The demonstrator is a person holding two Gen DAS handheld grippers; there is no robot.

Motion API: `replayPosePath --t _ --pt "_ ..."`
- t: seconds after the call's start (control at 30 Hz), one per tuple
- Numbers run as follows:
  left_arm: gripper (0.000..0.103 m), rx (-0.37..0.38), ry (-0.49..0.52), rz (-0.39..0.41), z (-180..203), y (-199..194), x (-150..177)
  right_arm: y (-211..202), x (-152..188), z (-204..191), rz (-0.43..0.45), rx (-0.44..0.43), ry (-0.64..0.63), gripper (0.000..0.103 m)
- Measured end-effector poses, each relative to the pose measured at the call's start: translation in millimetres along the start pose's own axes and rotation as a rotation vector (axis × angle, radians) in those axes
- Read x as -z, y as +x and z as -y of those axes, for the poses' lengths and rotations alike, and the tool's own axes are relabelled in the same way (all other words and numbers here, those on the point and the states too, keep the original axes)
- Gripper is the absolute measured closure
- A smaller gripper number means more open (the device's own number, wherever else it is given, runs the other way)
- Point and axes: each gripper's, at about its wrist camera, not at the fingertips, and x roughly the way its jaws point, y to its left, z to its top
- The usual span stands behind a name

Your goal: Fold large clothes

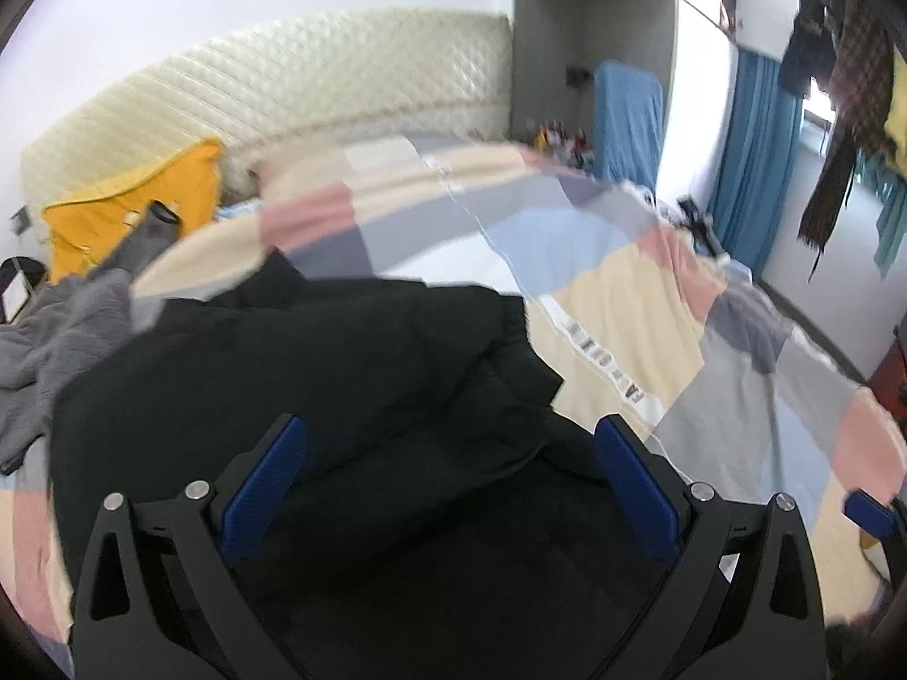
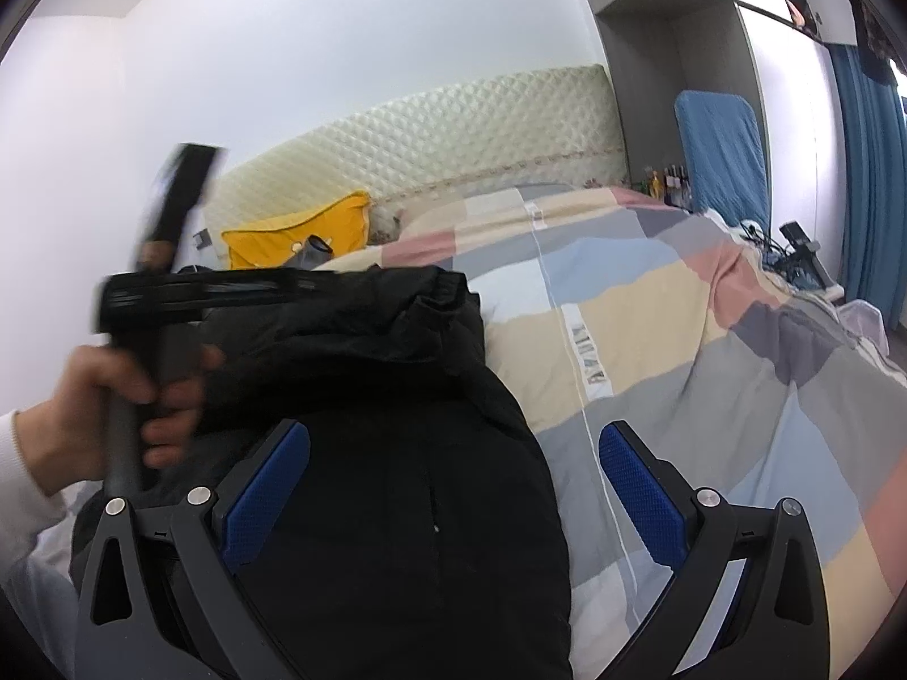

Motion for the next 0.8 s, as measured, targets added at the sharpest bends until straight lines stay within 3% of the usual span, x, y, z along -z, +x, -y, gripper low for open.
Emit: replayPosePath --t 0.1,0.27,0.6,0.8 --pt "0.001 -0.033 -0.054 0.029 -28 -29 4 -3 -3 -5 0.014 -0.015 -0.005 0.0" --pt "0.001 -0.175 -0.107 0.016 -84 -54 30 -2 -5 -17 0.013 -0.009 -0.04 0.0" --pt "0.001 -0.317 -0.322 -0.111 -191 -33 103 30 -26 -36 0.007 -0.033 -0.053 0.0" --pt "0.001 -0.358 -0.343 -0.155 -213 -24 128 79 -34 -37 -0.072 -0.054 -0.039 0.0"
